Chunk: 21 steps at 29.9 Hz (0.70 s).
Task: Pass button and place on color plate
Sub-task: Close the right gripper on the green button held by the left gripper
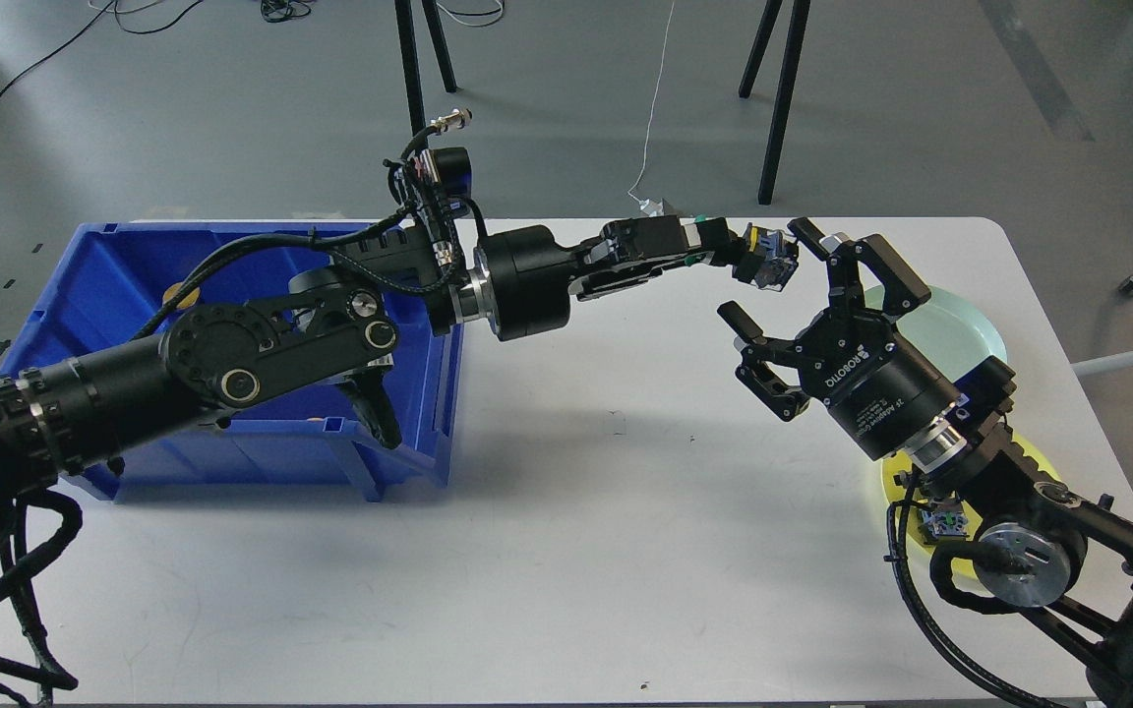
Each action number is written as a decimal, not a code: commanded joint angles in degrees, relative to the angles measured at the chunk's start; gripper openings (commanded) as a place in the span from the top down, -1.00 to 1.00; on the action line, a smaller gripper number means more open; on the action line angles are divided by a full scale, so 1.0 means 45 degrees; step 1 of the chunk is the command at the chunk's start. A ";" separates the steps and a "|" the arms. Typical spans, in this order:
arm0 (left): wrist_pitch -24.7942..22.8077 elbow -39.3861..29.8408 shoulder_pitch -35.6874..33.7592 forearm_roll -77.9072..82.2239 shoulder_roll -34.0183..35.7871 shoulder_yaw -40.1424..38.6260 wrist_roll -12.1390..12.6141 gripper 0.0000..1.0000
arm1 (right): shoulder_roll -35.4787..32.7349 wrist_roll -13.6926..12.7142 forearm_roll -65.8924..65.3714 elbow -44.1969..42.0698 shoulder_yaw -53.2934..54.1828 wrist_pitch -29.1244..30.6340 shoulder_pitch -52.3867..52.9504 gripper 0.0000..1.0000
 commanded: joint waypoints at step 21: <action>0.0011 0.0001 0.0025 -0.0021 0.0011 -0.0019 0.0000 0.83 | 0.0349 0.0000 0.0042 0.0178 0.0097 -0.0531 -0.0014 0.99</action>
